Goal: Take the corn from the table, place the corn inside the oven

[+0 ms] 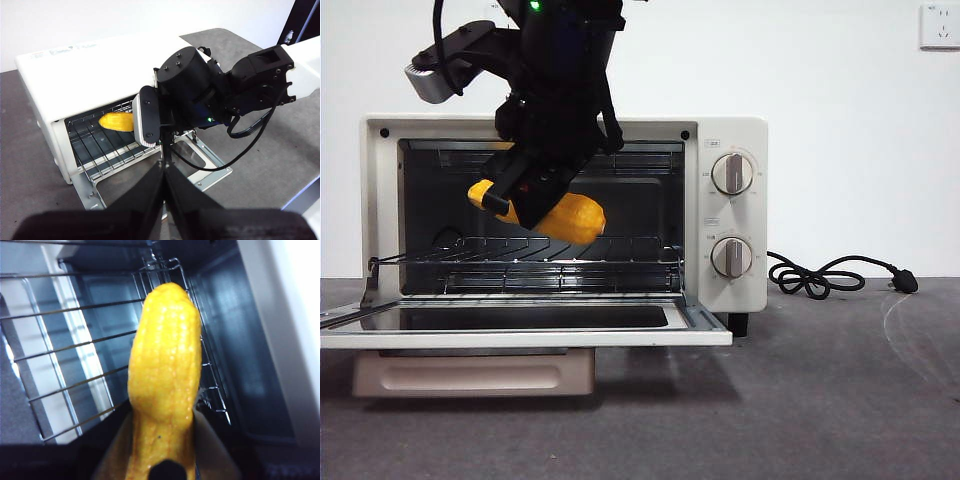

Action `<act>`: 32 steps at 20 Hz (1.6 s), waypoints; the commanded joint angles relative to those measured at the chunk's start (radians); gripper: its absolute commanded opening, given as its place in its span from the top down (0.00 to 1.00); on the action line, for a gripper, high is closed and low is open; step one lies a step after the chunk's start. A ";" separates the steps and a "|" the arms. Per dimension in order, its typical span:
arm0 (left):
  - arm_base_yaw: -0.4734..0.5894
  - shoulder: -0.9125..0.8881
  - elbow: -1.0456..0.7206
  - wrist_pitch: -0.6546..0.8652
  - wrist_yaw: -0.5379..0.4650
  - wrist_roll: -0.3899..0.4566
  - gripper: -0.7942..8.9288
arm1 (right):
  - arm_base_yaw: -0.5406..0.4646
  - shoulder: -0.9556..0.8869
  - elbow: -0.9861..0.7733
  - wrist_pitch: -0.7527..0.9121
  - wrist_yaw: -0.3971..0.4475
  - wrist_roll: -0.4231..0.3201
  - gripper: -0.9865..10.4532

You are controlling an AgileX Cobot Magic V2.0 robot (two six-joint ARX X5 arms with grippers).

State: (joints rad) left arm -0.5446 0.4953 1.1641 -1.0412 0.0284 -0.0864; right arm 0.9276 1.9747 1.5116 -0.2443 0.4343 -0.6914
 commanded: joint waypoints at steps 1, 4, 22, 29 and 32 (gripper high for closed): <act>-0.002 -0.002 0.004 -0.005 -0.003 0.012 0.92 | -0.006 0.019 0.003 -0.010 0.000 0.007 0.78; -0.002 -0.002 0.004 -0.010 -0.003 0.012 0.92 | -0.006 0.019 0.003 -0.018 0.000 0.010 0.69; -0.002 -0.002 0.004 -0.012 -0.004 0.015 0.92 | 0.052 0.016 0.003 -0.059 0.068 0.090 0.64; -0.002 0.011 0.004 -0.011 -0.056 0.041 0.92 | 0.116 0.003 0.003 -0.081 0.124 0.137 0.64; -0.002 0.026 0.004 -0.003 -0.088 0.066 0.92 | 0.147 -0.016 0.003 -0.096 0.136 0.156 0.64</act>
State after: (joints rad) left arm -0.5446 0.5167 1.1645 -1.0534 -0.0498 -0.0502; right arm 1.0668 1.9713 1.5127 -0.3443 0.5621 -0.5659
